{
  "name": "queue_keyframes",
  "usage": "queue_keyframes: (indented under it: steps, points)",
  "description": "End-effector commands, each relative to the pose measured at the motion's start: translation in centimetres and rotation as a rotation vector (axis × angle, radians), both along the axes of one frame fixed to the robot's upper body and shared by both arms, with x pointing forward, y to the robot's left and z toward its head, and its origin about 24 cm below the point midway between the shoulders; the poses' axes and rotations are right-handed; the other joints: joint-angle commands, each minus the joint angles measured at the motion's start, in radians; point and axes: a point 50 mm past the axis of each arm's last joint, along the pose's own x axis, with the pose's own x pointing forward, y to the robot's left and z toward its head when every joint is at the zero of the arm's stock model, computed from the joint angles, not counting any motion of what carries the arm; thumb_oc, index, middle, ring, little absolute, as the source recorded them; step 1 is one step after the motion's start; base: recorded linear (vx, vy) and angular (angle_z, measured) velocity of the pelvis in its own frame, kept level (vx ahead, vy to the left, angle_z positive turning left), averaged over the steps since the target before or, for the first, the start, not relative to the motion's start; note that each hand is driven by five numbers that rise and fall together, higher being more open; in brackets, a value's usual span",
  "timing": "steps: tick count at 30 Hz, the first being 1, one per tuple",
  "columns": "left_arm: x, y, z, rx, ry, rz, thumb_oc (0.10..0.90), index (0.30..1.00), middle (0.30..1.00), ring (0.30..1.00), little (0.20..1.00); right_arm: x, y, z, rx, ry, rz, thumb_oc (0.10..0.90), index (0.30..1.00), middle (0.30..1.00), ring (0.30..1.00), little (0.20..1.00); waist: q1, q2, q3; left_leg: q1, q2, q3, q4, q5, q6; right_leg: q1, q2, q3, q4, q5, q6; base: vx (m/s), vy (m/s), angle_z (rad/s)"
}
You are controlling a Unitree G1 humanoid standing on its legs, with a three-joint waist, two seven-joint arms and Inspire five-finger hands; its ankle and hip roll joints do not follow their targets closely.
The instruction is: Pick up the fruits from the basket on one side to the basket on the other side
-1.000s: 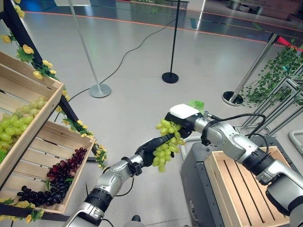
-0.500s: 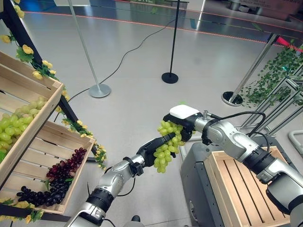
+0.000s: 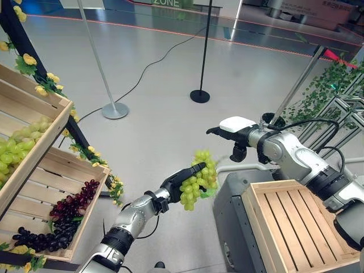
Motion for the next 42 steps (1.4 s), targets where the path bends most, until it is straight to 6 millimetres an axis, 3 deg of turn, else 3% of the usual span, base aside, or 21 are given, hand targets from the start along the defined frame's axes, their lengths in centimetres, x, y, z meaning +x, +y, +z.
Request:
queue_keyframes:
  steps: [1, 7, 12, 14, 15, 16, 18, 19, 20, 21, 23, 25, 28, 29, 30, 32, 36, 38, 39, 40, 42]
  points:
    - [2.8, -1.6, 4.3, -0.176, -0.230, 0.006, 0.400, 0.300, 0.300, 0.300, 0.300, 1.2, -2.2, 5.6, 0.072, -0.142, -0.095, 0.800, 0.900, 0.900, 0.900, 0.900, -0.001, -0.014, -0.080, 0.002, 0.008, 0.027, 0.001, -0.033, -0.006, 0.020, -0.029, 0.019, 0.004, 0.018, -0.013, 0.00, 0.000, 0.00]
    - [3.0, 0.2, 4.4, -0.162, -0.264, 0.148, 0.400, 0.300, 0.300, 0.300, 0.300, 0.6, -3.8, 5.0, 0.240, -0.119, -0.146, 0.800, 0.900, 0.900, 0.900, 0.900, -0.015, -0.010, -0.076, 0.005, 0.007, 0.034, 0.001, -0.036, -0.004, 0.018, -0.037, 0.024, 0.009, 0.019, -0.009, 0.01, 0.010, -0.01]
    - [2.6, 1.1, 4.9, -0.193, -0.310, 0.261, 0.400, 0.300, 0.300, 0.300, 0.300, -0.2, -5.0, 1.7, 0.446, -0.071, -0.222, 0.800, 0.900, 0.900, 0.900, 0.900, -0.007, -0.008, -0.064, 0.004, 0.004, 0.027, 0.001, -0.041, 0.002, 0.016, -0.049, 0.016, 0.015, 0.018, -0.004, 0.03, 0.034, 0.00]
    - [2.2, 1.2, 5.2, -0.197, -0.329, 0.282, 0.400, 0.300, 0.300, 0.300, 0.300, -0.9, -5.9, -0.9, 0.552, -0.039, -0.290, 0.800, 0.900, 0.900, 0.900, 0.900, 0.003, -0.006, -0.056, 0.004, -0.001, 0.021, 0.001, -0.045, 0.010, 0.015, -0.055, 0.008, 0.024, 0.016, 0.000, 0.03, 0.050, 0.02]
    - [1.8, 1.2, 5.3, -0.195, -0.337, 0.285, 0.400, 0.300, 0.300, 0.300, 0.300, -1.6, -6.4, -3.6, 0.632, 0.000, -0.355, 0.800, 0.900, 0.900, 0.900, 0.900, 0.014, -0.003, -0.049, 0.004, -0.007, 0.013, 0.001, -0.047, 0.020, 0.014, -0.063, 0.000, 0.045, 0.009, 0.003, 0.03, 0.051, 0.03]
    - [1.7, 1.2, 5.3, -0.194, -0.337, 0.284, 0.400, 0.300, 0.300, 0.300, 0.300, -1.7, -6.6, -4.1, 0.647, 0.009, -0.368, 0.800, 0.900, 0.900, 0.900, 0.900, 0.017, -0.003, -0.048, 0.003, -0.008, 0.011, 0.001, -0.048, 0.022, 0.013, -0.065, -0.001, 0.050, 0.006, 0.004, 0.05, 0.079, 0.04]
    - [1.3, 0.9, 5.5, -0.180, -0.343, 0.266, 0.400, 0.300, 0.300, 0.300, 0.300, -3.4, -7.3, -8.1, 0.713, 0.066, -0.471, 0.800, 0.900, 0.900, 0.900, 0.900, 0.039, 0.012, -0.033, -0.017, -0.037, -0.030, 0.004, -0.047, 0.059, -0.011, -0.098, 0.002, 0.203, 0.015, 0.011, 0.04, 0.092, 0.08]
    - [1.2, 0.8, 5.5, -0.180, -0.343, 0.262, 0.400, 0.300, 0.300, 0.300, 0.300, -3.5, -7.3, -8.4, 0.719, 0.072, -0.482, 0.800, 0.900, 0.900, 0.900, 0.900, 0.041, 0.012, -0.032, -0.021, -0.043, -0.036, 0.005, -0.047, 0.064, -0.021, -0.106, 0.005, 0.229, 0.018, 0.014, 0.03, 0.107, 0.15]
    - [1.1, 0.6, 5.5, -0.184, -0.348, 0.247, 0.400, 0.300, 0.300, 0.300, 0.300, -4.1, -7.6, -9.3, 0.735, 0.083, -0.514, 0.800, 0.900, 0.900, 0.900, 0.900, 0.043, 0.022, -0.024, -0.030, -0.055, -0.058, 0.011, -0.042, 0.076, -0.065, -0.124, 0.024, 0.340, 0.046, 0.020, 0.06, 0.137, 0.21]
    - [0.6, 0.3, 5.7, -0.182, -0.360, 0.210, 0.400, 0.300, 0.300, 0.300, 0.300, -5.5, -8.0, -11.4, 0.775, 0.109, -0.585, 0.800, 0.900, 0.900, 0.900, 0.900, 0.038, 0.054, 0.002, -0.042, -0.069, -0.112, 0.026, -0.034, 0.090, -0.166, -0.121, 0.082, 0.525, 0.091, 0.015, 0.05, 0.124, 0.24]
    - [0.1, 0.3, 5.5, -0.183, -0.356, 0.202, 0.400, 0.300, 0.300, 0.300, 0.300, -6.5, -7.9, -12.9, 0.794, 0.144, -0.623, 0.800, 0.900, 0.900, 0.900, 0.900, 0.034, 0.066, 0.015, -0.045, -0.075, -0.131, 0.035, -0.035, 0.097, -0.212, -0.118, 0.114, 0.584, 0.102, 0.005, 0.15, -0.007, 0.60]
    - [-0.3, 0.6, 5.2, -0.194, -0.355, 0.189, 0.400, 0.300, 0.300, 0.300, 0.300, -8.1, -8.0, -15.4, 0.790, 0.218, -0.676, 0.800, 0.900, 0.900, 0.900, 0.900, 0.003, 0.068, 0.024, -0.041, -0.082, -0.187, 0.044, -0.042, 0.096, -0.235, -0.036, 0.192, 0.471, 0.057, -0.018, 0.25, -0.160, 0.91]
    - [-0.2, 0.4, 5.5, -0.212, -0.376, 0.155, 0.400, 0.300, 0.300, 0.300, 0.300, -9.0, -8.6, -16.6, 0.776, 0.264, -0.715, 0.800, 0.900, 0.900, 0.900, 0.900, -0.039, 0.063, 0.027, -0.037, -0.094, -0.264, 0.058, -0.069, 0.093, -0.243, 0.022, 0.288, 0.286, 0.029, -0.028, 0.20, -0.227, 0.85]
    - [0.0, 0.1, 5.7, -0.221, -0.397, 0.123, 0.400, 0.300, 0.300, 0.300, 0.300, -9.4, -9.0, -17.2, 0.779, 0.274, -0.751, 0.800, 0.900, 0.900, 0.900, 0.900, -0.065, 0.061, 0.028, -0.034, -0.104, -0.312, 0.050, -0.085, 0.093, -0.250, 0.063, 0.368, 0.183, 0.035, -0.031, 0.21, -0.341, 1.20]
    - [0.3, -0.4, 5.8, -0.238, -0.404, 0.097, 0.400, 0.300, 0.300, 0.300, 0.300, -10.0, -9.3, -18.2, 0.794, 0.296, -0.804, 0.800, 0.900, 0.900, 0.900, 0.900, -0.082, 0.058, 0.026, -0.046, -0.112, -0.370, 0.048, -0.086, 0.093, -0.233, 0.109, 0.442, 0.190, 0.004, -0.046, 0.20, -0.396, 1.94]
    - [0.4, -0.4, 6.0, -0.240, -0.418, 0.139, 0.400, 0.300, 0.300, 0.300, 0.300, -10.3, -8.4, -19.0, 0.781, 0.353, -0.786, 0.800, 0.900, 0.900, 0.900, 0.900, -0.066, 0.050, 0.027, -0.060, -0.084, -0.348, 0.064, -0.076, 0.065, -0.205, 0.079, 0.356, 0.173, 0.001, -0.045, 0.14, -0.292, 2.21]
    - [0.5, -0.1, 7.2, -0.250, -0.451, 0.192, 0.400, 0.300, 0.300, 0.300, 0.300, -11.5, -7.7, -20.5, 0.707, 0.464, -0.769, 0.800, 0.900, 0.900, 0.900, 0.900, -0.040, 0.041, 0.040, -0.096, -0.036, -0.308, 0.097, -0.042, 0.023, -0.128, 0.083, 0.285, 0.147, -0.029, -0.069, 0.13, -0.207, 0.91]
    - [0.7, -0.3, 7.6, -0.261, -0.455, 0.179, 0.400, 0.300, 0.300, 0.300, 0.300, -12.1, -8.1, -21.1, 0.706, 0.481, -0.805, 0.800, 0.900, 0.900, 0.900, 0.900, -0.044, 0.038, 0.050, -0.124, -0.017, -0.239, 0.139, -0.037, 0.014, -0.110, 0.078, 0.238, 0.145, -0.039, -0.080, 0.01, -0.051, 0.49]
    - [1.0, -0.8, 7.9, -0.263, -0.470, 0.158, 0.400, 0.300, 0.300, 0.300, 0.300, -12.9, -8.5, -22.0, 0.705, 0.503, -0.857, 0.800, 0.900, 0.900, 0.900, 0.900, -0.066, 0.035, 0.068, -0.156, 0.030, -0.112, 0.214, -0.039, -0.001, -0.096, 0.061, 0.171, 0.167, -0.059, -0.092, -0.08, 0.033, 0.92]
    - [1.3, -1.6, 8.4, -0.266, -0.500, 0.138, 0.400, 0.300, 0.300, 0.300, 0.300, -13.4, -9.0, -22.5, 0.708, 0.502, -0.896, 0.800, 0.900, 0.900, 0.900, 0.900, -0.079, 0.039, 0.084, -0.193, 0.049, -0.068, 0.261, -0.039, -0.006, -0.111, 0.043, 0.124, 0.214, -0.077, -0.101, -0.12, 0.087, 1.06]
    - [1.5, -2.0, 9.2, -0.263, -0.548, 0.141, 0.400, 0.300, 0.300, 0.300, 0.300, -13.6, -9.3, -22.8, 0.695, 0.514, -0.910, 0.800, 0.900, 0.900, 0.900, 0.900, -0.084, 0.057, 0.109, -0.215, 0.067, -0.054, 0.273, -0.038, -0.009, -0.142, 0.032, 0.097, 0.285, -0.111, -0.109, -0.14, 0.154, 1.35]
